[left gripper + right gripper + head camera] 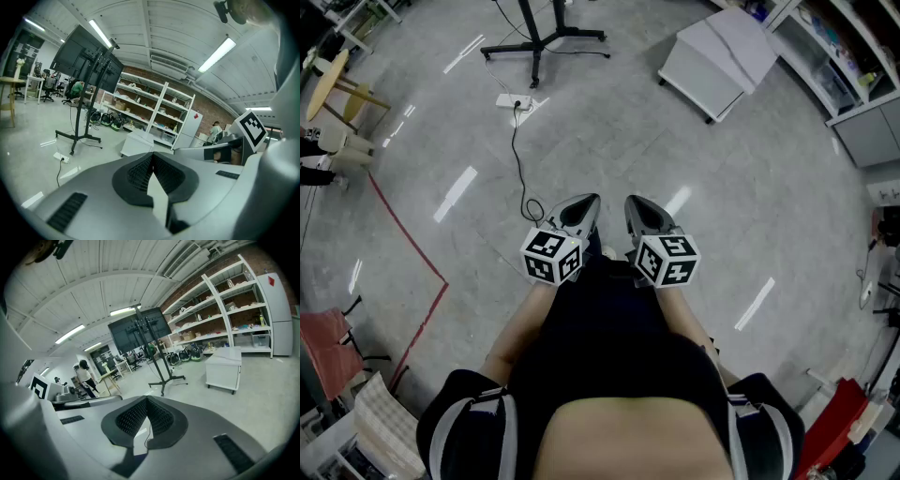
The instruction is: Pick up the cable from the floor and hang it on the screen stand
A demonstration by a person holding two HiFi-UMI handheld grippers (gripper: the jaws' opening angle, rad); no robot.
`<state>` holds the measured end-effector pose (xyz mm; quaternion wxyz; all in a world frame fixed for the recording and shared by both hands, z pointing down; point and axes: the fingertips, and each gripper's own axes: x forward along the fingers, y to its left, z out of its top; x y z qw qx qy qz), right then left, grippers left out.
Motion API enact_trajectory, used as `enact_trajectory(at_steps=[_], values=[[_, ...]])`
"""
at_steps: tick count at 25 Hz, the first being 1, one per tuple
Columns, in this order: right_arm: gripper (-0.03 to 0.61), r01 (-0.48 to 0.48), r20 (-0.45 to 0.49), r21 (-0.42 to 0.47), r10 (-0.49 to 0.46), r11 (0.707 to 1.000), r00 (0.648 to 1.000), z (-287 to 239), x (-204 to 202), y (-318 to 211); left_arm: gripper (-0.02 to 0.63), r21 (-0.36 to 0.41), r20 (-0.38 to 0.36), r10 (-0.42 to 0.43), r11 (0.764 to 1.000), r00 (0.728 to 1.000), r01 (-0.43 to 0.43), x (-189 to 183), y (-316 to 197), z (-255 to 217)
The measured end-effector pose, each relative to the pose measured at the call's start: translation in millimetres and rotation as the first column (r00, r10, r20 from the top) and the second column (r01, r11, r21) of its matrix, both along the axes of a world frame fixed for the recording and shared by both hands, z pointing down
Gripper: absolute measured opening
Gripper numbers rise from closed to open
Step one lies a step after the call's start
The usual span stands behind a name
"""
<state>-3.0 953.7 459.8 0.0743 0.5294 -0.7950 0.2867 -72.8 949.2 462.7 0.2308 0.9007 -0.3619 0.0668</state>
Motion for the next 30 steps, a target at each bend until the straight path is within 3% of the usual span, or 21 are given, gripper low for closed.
enact_trajectory(at_steps=[7,13,21,30], values=[[0.025,0.019,-0.008,0.001,-0.019,1.000,1.000,6.7,-9.8,-15.4,0.006,0.006,0.005,-0.035,0.999,0.999,0.035,-11.6,-16.7,3.1],[0.025,0.026,-0.012,0.012,-0.026,1.000,1.000,1.6,-8.2,-56.6,0.006,0.021,0.020,-0.030,0.999,0.999,0.030,-7.9,-59.7,0.1],[0.025,0.036,-0.022,0.005,-0.036,0.999,0.999,-1.7,-8.5,-146.0,0.006,0.015,0.009,-0.032,0.999,0.999,0.032,0.3,-150.5,-8.3],[0.025,-0.033,-0.014,0.005,0.033,0.999,0.999,-14.8,-6.4,-254.8,0.006,0.023,-0.011,0.009,1.000,1.000,-0.009,-3.9,-255.1,-26.3]])
